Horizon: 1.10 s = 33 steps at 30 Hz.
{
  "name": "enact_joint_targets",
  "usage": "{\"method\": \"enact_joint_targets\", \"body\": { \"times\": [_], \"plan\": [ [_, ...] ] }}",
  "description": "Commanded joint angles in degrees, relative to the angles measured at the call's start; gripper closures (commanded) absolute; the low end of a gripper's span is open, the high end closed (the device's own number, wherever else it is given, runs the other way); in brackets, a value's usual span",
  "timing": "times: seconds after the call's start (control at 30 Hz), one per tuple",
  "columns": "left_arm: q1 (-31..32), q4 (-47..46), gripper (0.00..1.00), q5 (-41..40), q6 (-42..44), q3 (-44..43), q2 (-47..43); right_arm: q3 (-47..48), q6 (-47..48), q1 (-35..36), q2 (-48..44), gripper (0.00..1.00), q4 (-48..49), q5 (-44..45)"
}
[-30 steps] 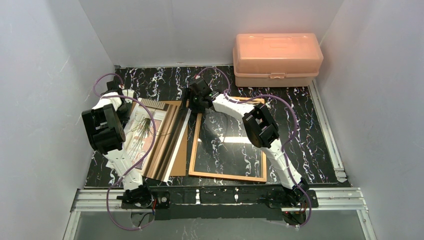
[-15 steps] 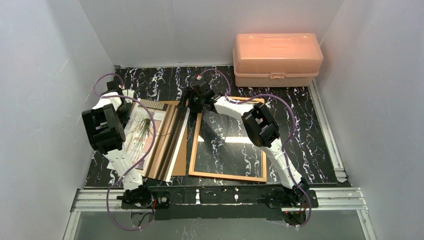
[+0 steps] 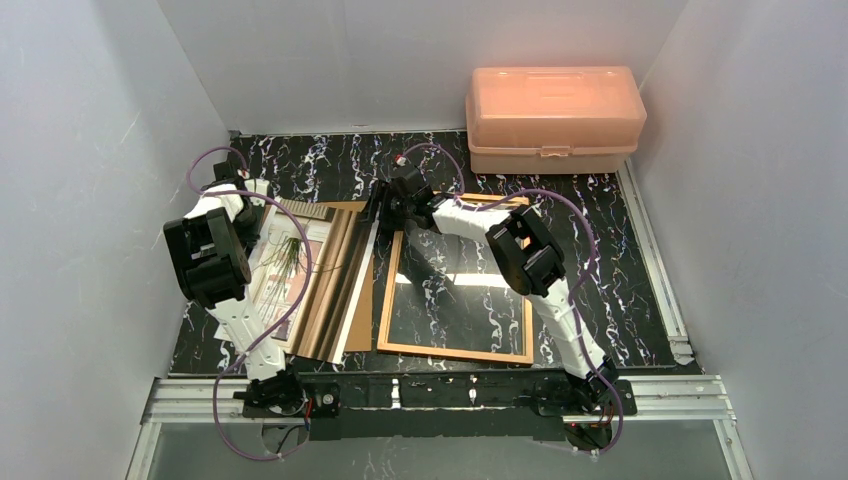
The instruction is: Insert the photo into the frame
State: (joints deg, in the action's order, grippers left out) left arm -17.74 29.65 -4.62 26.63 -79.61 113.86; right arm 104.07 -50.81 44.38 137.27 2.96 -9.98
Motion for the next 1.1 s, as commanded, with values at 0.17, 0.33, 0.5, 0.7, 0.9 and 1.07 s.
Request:
{"method": "enact_joint_targets", "body": {
  "times": [0.17, 0.33, 0.5, 0.7, 0.9, 1.07],
  "plan": [
    [0.69, 6.60, 0.79, 4.40, -0.52, 1.27, 2.77, -0.59, 2.03, 0.69, -5.26, 0.57, -1.15, 1.91],
    [0.69, 6.84, 0.79, 4.57, -0.46, 1.16, 2.61, 0.20, 2.03, 0.72, -4.29, 0.73, -1.16, 1.59],
    [0.69, 8.58, 0.79, 4.62, -0.59, 0.17, 2.21, 0.96, 3.47, 0.57, -3.77, 0.87, -0.75, 1.97],
    [-0.32, 19.05, 0.60, 12.06, -2.10, -9.28, 1.18, 3.49, 7.38, -0.26, -7.31, 0.99, 2.01, -0.24],
    [-1.72, 28.71, 0.47, 18.53, -5.05, -22.58, -0.94, 12.29, 11.41, -2.08, -10.98, 0.99, 0.69, -7.82],
    [-2.02, 29.85, 0.42, 17.58, -5.97, -25.49, -3.70, 16.73, 15.47, -4.22, -15.97, 0.99, -2.81, -11.46]
  ]
}}
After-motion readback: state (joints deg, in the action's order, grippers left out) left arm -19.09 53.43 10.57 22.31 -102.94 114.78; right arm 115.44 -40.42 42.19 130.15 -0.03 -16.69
